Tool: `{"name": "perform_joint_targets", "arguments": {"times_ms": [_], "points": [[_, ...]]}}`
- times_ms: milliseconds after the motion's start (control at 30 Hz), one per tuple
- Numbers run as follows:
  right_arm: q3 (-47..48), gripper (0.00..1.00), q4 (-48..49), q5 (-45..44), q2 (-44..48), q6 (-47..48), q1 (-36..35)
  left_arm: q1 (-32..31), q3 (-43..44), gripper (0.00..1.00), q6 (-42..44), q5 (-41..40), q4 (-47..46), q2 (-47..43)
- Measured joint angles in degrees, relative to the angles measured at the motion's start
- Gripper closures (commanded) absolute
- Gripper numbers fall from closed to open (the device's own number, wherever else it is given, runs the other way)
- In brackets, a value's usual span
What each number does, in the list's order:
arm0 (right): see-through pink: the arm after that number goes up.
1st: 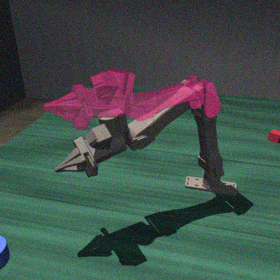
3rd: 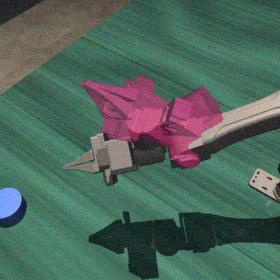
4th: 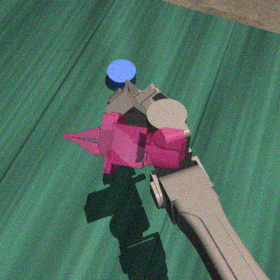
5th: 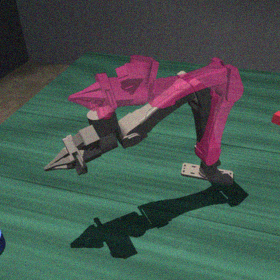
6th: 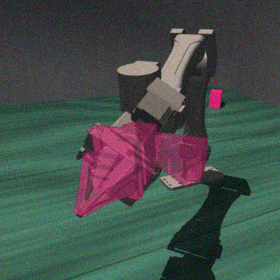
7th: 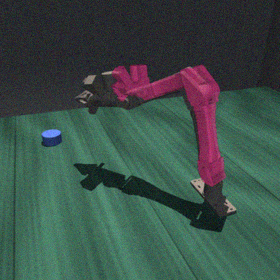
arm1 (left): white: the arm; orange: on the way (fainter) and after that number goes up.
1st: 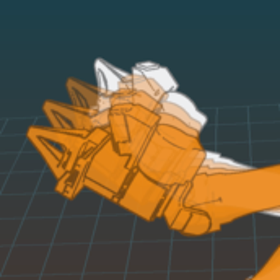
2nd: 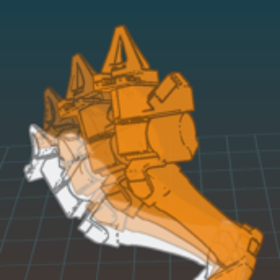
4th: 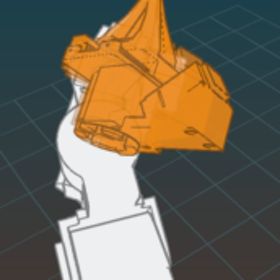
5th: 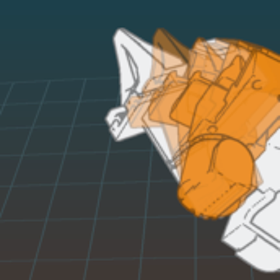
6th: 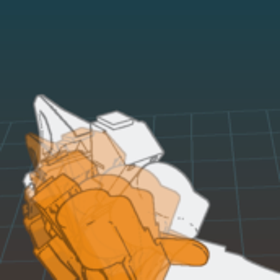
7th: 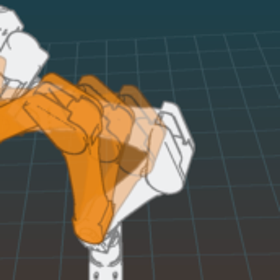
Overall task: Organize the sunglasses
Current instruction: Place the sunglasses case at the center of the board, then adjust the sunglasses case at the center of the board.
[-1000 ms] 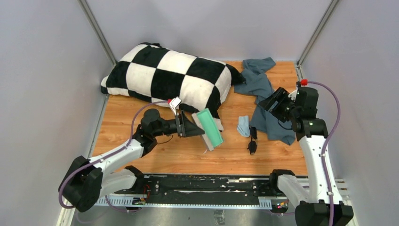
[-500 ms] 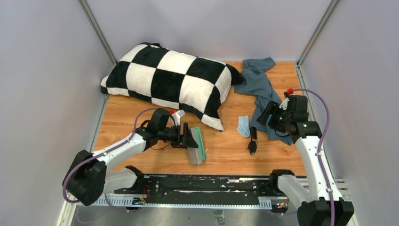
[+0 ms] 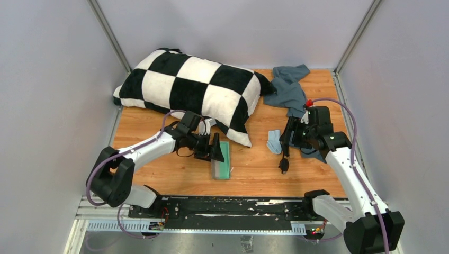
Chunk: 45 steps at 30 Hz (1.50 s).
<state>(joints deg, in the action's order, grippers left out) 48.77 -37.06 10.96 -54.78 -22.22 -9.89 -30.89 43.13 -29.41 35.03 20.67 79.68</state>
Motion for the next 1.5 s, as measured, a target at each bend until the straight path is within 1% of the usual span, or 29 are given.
{"name": "perform_joint_targets", "arguments": {"times_ms": [33,100,133,233,367,433,533,633,700,733,833,900,967,1100,1167,1200,1300,1433,1500], "points": [[-0.02,0.29,0.02,-0.15,-0.04,-0.02,-0.35,0.00,0.74,0.08,0.76,-0.85,0.81,0.46],[-0.20,0.29,0.07,-0.55,-0.09,-0.02,-0.79,0.02,2.14,0.02,2.45,-3.32,2.51,1.25],[-0.26,0.29,0.07,-0.66,-0.11,-0.02,-0.90,0.09,2.95,0.01,2.99,-4.52,3.52,1.81],[-0.44,0.29,0.07,-0.98,-0.13,-0.02,-1.09,0.11,4.76,0.00,4.24,-7.21,5.84,2.51],[-0.52,0.29,0.09,-1.18,-0.11,0.00,-1.11,0.11,7.21,0.00,5.05,-11.15,9.38,0.66],[-0.52,0.29,0.09,-1.18,-0.11,0.00,-1.14,0.11,8.09,0.00,4.92,-13.14,10.88,-1.79],[-0.52,0.29,0.20,-1.18,-0.13,0.07,-1.60,0.11,8.83,0.01,3.74,-16.87,12.87,-7.74],[-0.52,0.29,0.37,-1.16,-0.26,0.13,-2.05,-0.42,8.81,0.02,0.24,-21.99,13.94,-14.82],[-0.52,0.29,0.83,-1.14,-0.74,0.13,-2.43,-2.49,8.50,0.03,-3.13,-27.17,14.16,-19.04],[-0.52,0.29,1.16,-1.14,-1.16,0.11,-2.73,-3.91,8.37,0.04,-4.61,-29.51,14.32,-20.31],[-0.52,0.29,1.73,-1.09,-2.64,0.02,-3.74,-11.41,7.98,0.07,-10.12,-37.53,14.64,-22.32],[-0.52,0.29,1.97,-1.07,-3.54,-0.04,-4.50,-15.32,7.85,0.09,-13.07,-42.10,15.02,-21.49],[-0.52,0.29,2.03,-1.07,-4.26,-0.17,-5.27,-17.86,7.85,0.13,-15.30,-46.23,15.26,-19.61],[-0.52,0.29,2.16,-1.07,-4.46,-0.33,-5.90,-20.22,7.85,0.22,-17.81,-51.69,15.43,-13.49],[-0.52,0.29,2.36,-1.07,-4.42,-0.46,-5.97,-20.70,7.87,0.27,-18.21,-53.29,15.47,-10.49],[-0.52,0.29,2.47,-1.07,-4.42,-0.48,-5.99,-20.87,7.87,0.28,-18.18,-53.83,15.45,-9.14],[-0.52,0.29,2.64,-1.01,-4.42,-0.57,-6.21,-21.05,7.87,0.31,-17.38,-54.58,15.19,-6.32],[-0.52,0.29,2.75,-0.94,-4.42,-0.68,-6.25,-21.05,8.07,0.41,-14.58,-54.14,14.12,-3.63],[-0.52,0.29,2.75,-0.92,-4.46,-0.70,-6.25,-21.05,8.37,0.44,-13.33,-53.62,13.60,-2.49]]}}
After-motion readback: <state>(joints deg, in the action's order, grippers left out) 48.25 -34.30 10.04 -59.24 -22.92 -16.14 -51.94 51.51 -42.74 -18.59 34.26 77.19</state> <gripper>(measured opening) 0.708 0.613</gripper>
